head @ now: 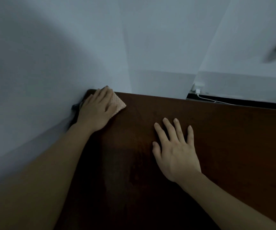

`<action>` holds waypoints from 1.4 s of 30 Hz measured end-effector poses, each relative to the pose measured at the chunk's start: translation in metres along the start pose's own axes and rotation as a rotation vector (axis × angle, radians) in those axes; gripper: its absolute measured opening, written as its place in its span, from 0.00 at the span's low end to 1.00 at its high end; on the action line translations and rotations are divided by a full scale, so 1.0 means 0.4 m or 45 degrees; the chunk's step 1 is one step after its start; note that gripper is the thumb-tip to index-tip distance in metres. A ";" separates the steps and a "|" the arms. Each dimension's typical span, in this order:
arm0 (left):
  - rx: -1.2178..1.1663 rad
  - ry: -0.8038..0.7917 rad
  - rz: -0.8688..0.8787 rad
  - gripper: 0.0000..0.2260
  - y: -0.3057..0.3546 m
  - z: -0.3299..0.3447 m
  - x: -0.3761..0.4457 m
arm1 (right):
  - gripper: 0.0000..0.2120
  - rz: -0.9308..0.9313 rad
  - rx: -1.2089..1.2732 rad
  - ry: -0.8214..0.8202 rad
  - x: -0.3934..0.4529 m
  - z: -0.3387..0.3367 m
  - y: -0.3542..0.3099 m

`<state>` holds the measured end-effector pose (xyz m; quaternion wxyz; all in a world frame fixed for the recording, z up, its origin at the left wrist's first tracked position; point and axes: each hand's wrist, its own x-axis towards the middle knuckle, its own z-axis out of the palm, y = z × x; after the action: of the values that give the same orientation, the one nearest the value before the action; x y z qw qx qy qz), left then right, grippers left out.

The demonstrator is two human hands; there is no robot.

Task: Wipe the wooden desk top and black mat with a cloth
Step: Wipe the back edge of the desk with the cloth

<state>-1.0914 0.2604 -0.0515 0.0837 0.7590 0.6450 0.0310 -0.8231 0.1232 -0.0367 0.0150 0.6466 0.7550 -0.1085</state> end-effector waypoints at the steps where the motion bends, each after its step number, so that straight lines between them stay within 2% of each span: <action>1: -0.007 0.006 -0.013 0.27 0.001 0.002 -0.029 | 0.33 0.003 0.003 0.001 -0.002 -0.001 -0.001; 4: -0.052 -0.018 0.015 0.29 0.007 -0.002 -0.149 | 0.33 0.012 -0.008 -0.025 -0.005 -0.005 -0.003; 10: 0.014 -0.103 0.288 0.25 0.032 -0.014 -0.436 | 0.34 0.005 -0.032 -0.039 -0.006 -0.009 -0.016; 14: 0.030 -0.185 0.442 0.26 -0.011 -0.032 -0.386 | 0.34 0.030 -0.034 -0.019 -0.004 -0.012 -0.007; 19: 0.011 -0.079 0.136 0.29 -0.075 -0.008 -0.200 | 0.33 0.019 -0.024 0.011 -0.001 0.003 -0.004; 22: 0.030 -0.055 0.049 0.30 -0.052 0.001 -0.173 | 0.31 0.009 -0.020 0.005 -0.002 0.002 0.000; 29: 0.077 -0.042 0.183 0.27 0.051 0.011 -0.414 | 0.30 0.011 0.016 0.009 -0.002 0.000 -0.002; 34: 0.046 -0.104 0.254 0.25 0.150 0.022 -0.592 | 0.29 0.009 0.023 0.022 -0.005 -0.003 0.001; 38: 0.061 -0.095 0.285 0.27 0.134 0.023 -0.524 | 0.29 -0.025 -0.014 0.045 -0.008 0.004 0.006; 42: -0.017 -0.080 0.108 0.27 0.151 0.020 -0.427 | 0.31 -0.084 -0.143 0.148 -0.022 0.007 0.012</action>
<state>-1.0599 0.0823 -0.0390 0.1076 0.7855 0.6092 0.0152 -0.8172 0.1149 -0.0386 0.0039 0.6246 0.7804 -0.0286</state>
